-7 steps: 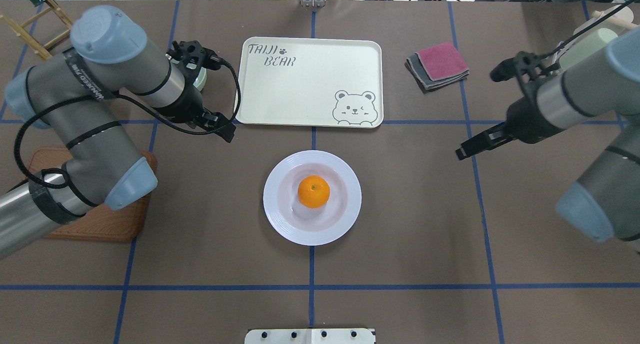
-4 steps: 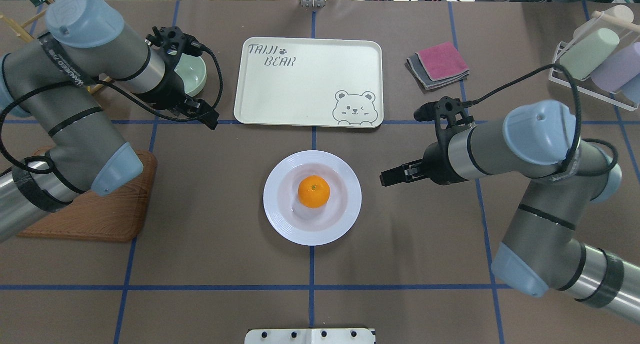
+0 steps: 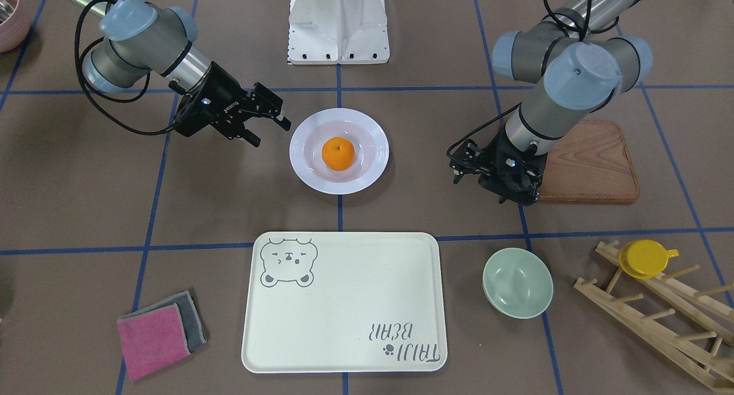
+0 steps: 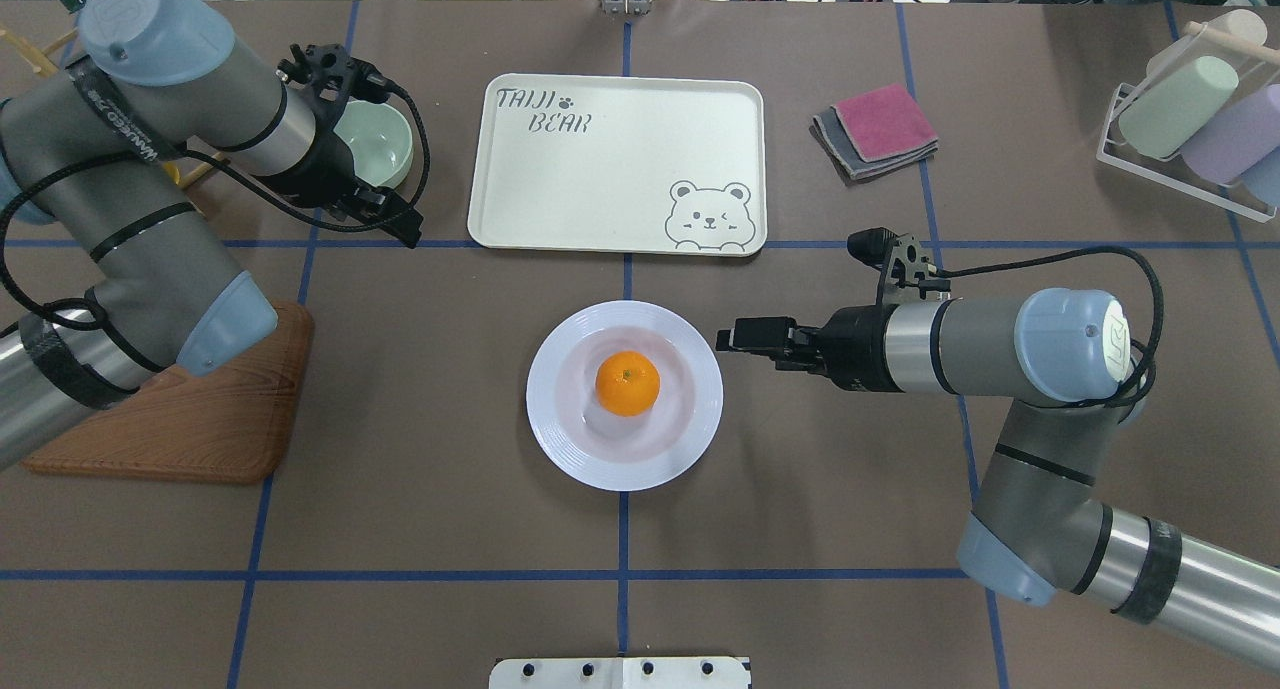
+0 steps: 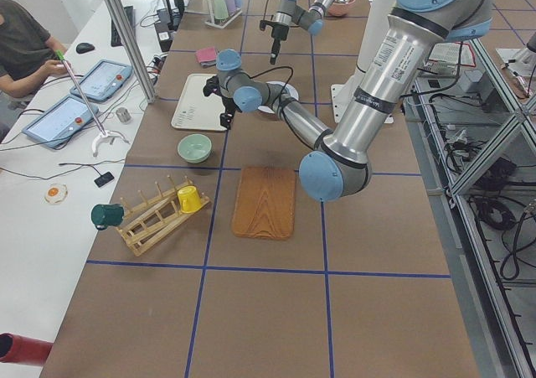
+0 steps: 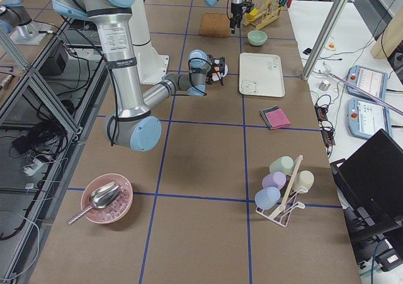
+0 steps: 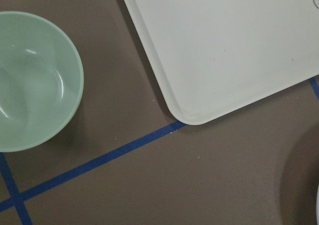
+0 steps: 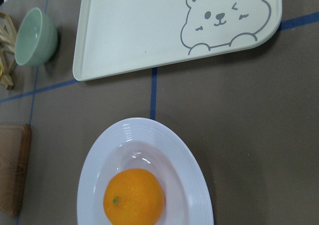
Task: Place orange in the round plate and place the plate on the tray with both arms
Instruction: 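Move the right gripper to the plate rim while the left hovers by the bowl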
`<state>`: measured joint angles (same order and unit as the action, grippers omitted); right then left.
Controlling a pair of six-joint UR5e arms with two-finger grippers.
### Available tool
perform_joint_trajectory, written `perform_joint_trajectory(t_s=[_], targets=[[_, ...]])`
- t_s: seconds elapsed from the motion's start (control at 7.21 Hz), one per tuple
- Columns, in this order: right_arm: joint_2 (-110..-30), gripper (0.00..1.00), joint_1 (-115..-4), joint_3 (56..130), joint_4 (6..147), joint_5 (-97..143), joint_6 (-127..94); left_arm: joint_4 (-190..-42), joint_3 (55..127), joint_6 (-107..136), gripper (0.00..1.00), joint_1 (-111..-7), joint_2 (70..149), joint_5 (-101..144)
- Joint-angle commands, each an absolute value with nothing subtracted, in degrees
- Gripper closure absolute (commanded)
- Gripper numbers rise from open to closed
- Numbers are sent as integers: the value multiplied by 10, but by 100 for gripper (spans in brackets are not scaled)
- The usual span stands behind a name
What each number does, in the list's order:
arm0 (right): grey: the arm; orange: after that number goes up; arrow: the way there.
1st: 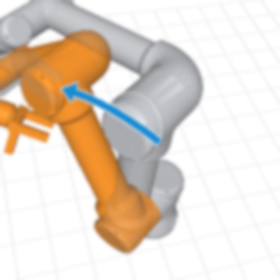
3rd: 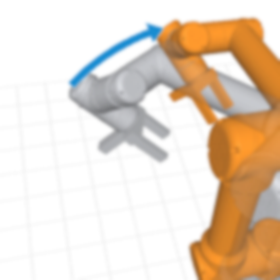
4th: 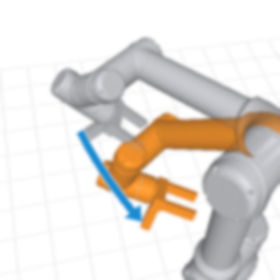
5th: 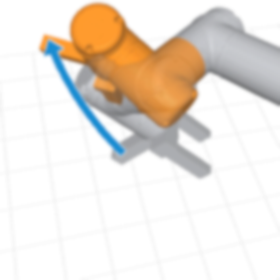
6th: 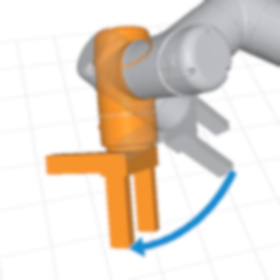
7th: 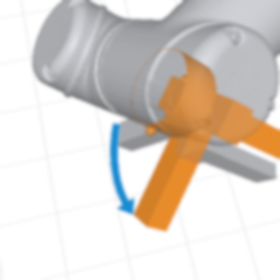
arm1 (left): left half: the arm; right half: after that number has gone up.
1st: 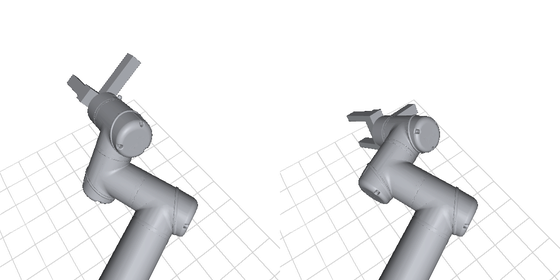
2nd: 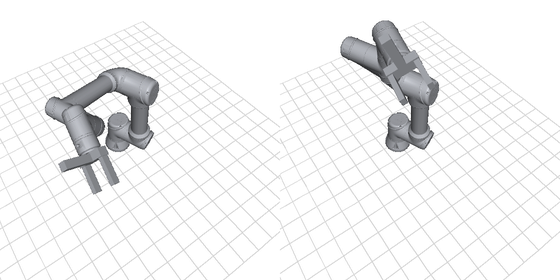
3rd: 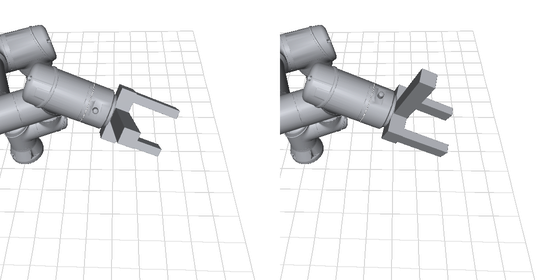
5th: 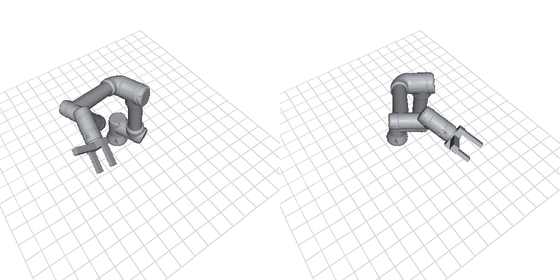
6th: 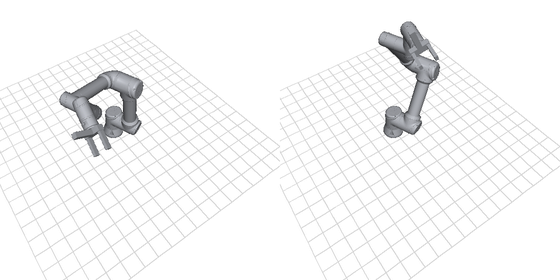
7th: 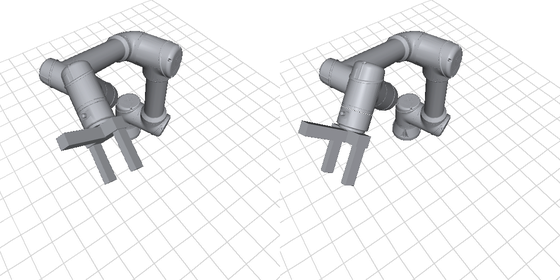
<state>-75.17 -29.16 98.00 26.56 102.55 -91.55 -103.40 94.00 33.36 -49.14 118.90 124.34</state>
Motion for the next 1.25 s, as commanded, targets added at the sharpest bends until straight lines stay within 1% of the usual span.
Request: perform_joint_trajectory(t_s=[0.0, 0.28, 0.55, 0.69, 0.97, 1.11], targets=[[-751, 1, -248, 966, 210, 945, -1033, -1042, 938, 333, 1, -500, 1183, 1244], [-751, 1, -211, 945, 208, 899, -1034, -1047, 939, 335, 1, -499, 1173, 1243], [-748, 1, -191, 952, 207, 830, -1122, -1047, 940, 340, 1, -498, 1172, 1243], [-749, 1, -186, 947, 189, 808, -1130, -1047, 940, 341, 1, -498, 1172, 1243], [-752, 1, -132, 895, 70, 699, -1130, -1047, 946, 343, 1, -499, 1172, 1243], [-751, 1, -129, 886, 54, 694, -1127, -1047, 948, 343, 1, -500, 1172, 1243]])
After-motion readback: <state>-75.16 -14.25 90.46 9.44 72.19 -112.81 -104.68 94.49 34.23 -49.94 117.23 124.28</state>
